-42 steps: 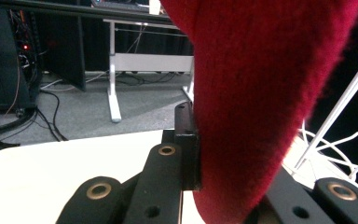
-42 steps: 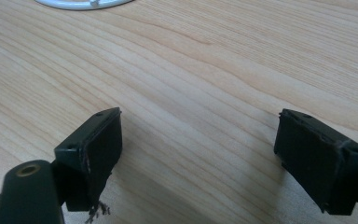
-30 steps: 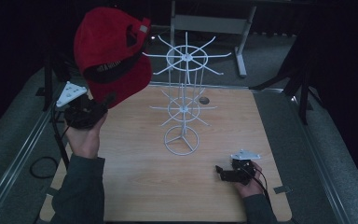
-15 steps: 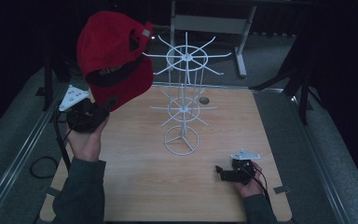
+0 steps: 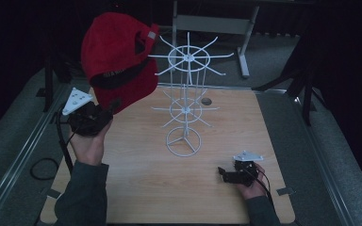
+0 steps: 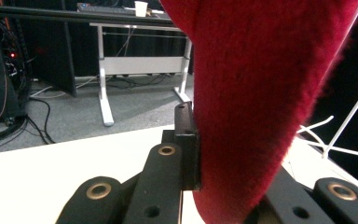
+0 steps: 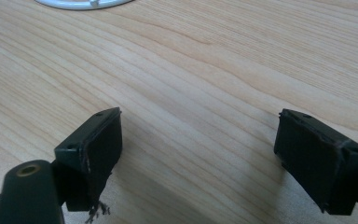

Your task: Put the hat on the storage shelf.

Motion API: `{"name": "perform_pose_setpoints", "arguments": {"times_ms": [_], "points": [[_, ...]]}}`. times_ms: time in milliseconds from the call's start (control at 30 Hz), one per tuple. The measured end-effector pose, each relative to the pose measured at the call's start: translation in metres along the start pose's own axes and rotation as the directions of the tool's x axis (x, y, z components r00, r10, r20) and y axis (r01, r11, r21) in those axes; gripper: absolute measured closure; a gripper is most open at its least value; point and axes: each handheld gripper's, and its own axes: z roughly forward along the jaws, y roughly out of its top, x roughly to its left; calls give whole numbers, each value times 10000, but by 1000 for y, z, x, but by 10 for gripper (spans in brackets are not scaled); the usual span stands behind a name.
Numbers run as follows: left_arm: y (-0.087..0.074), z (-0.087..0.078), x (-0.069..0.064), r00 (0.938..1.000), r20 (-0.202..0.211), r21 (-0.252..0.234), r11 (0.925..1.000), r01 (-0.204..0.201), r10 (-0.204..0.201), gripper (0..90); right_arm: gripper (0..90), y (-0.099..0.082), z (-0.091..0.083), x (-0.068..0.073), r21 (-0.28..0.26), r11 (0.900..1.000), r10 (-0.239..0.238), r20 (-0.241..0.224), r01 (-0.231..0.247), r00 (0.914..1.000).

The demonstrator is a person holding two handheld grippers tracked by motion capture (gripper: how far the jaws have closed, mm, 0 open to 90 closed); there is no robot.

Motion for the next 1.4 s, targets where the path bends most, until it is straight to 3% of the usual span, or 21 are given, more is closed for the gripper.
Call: {"name": "perform_pose_setpoints", "arguments": {"times_ms": [467,833,1033,1400], "points": [[-24,7,-2,10000,-76,393,9992,22,-19,859,150,0,0,0,-1,10000,1,1,-1,10000],[-59,18,-3,10000,-1,676,9977,56,-56,858,150,0,0,0,-2,10000,2,0,-2,10000],[-80,28,-4,9999,66,885,9960,-148,142,857,150,0,0,0,0,10000,2,3,-2,10000],[-102,39,-7,9990,145,1423,9889,-435,418,821,150,0,0,0,-8,10000,4,12,-4,10000]]}}
